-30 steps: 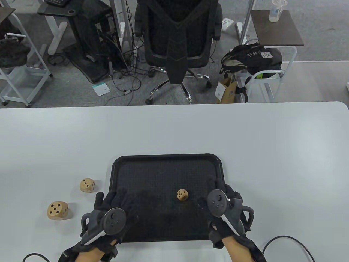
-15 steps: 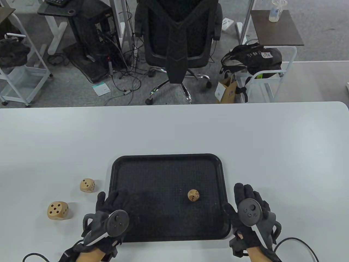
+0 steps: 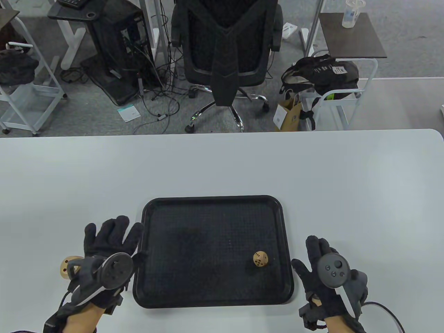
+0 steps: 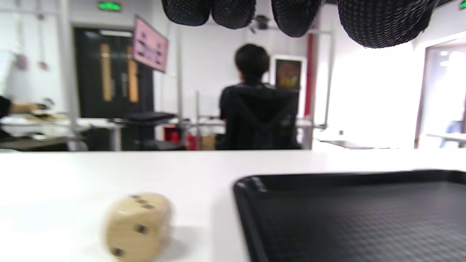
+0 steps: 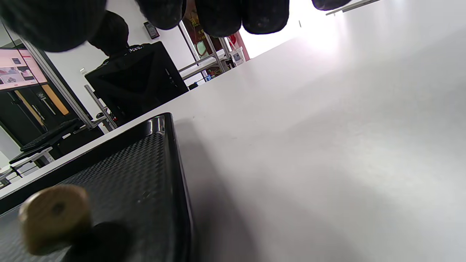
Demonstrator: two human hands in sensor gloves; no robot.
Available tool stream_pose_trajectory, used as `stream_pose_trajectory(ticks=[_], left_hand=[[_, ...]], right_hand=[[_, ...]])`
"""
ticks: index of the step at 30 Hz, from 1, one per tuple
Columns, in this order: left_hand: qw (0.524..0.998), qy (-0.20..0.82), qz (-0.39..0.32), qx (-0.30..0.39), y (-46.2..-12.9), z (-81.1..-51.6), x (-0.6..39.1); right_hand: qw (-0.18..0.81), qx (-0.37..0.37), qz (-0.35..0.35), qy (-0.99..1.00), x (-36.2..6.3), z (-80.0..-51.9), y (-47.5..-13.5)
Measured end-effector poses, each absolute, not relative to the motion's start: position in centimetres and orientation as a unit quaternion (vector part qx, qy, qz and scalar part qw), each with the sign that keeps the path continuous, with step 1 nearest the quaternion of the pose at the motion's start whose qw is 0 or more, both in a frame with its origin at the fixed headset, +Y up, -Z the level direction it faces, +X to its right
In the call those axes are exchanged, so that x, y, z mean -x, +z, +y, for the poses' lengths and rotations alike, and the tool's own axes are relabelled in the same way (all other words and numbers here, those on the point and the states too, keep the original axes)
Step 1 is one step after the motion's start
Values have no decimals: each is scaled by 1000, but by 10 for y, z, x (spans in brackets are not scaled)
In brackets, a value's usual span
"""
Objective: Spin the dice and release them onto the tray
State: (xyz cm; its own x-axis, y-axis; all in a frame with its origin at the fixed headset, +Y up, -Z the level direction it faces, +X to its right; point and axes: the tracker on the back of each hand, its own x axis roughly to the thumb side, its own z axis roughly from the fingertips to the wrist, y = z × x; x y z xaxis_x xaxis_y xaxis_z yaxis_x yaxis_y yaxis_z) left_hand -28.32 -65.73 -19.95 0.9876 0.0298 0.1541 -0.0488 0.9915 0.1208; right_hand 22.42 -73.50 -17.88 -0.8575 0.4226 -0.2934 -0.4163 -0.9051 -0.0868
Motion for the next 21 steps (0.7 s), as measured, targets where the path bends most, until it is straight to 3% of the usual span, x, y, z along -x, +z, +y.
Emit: stream_pose_trajectory(ticks=[4,10,14,19,21], left_hand=[[998,26,-17,-49,-205,-658,317],[997,37,58,21,-218,-695,357],[988,3,121,91,-223,-721,377],[971,-86,183,127,-221,-742,396],[972,-76,188,121,-219,-744,400]], right_hand=[[215,150,-12,965,-223,-735,-178],[217,152,-11,964,-223,-735,-177],[218,154,-8,964,-224,-735,-176],[219,153,-3,964,-224,-734,-176],[218,154,-2,964,-225,-734,-176]])
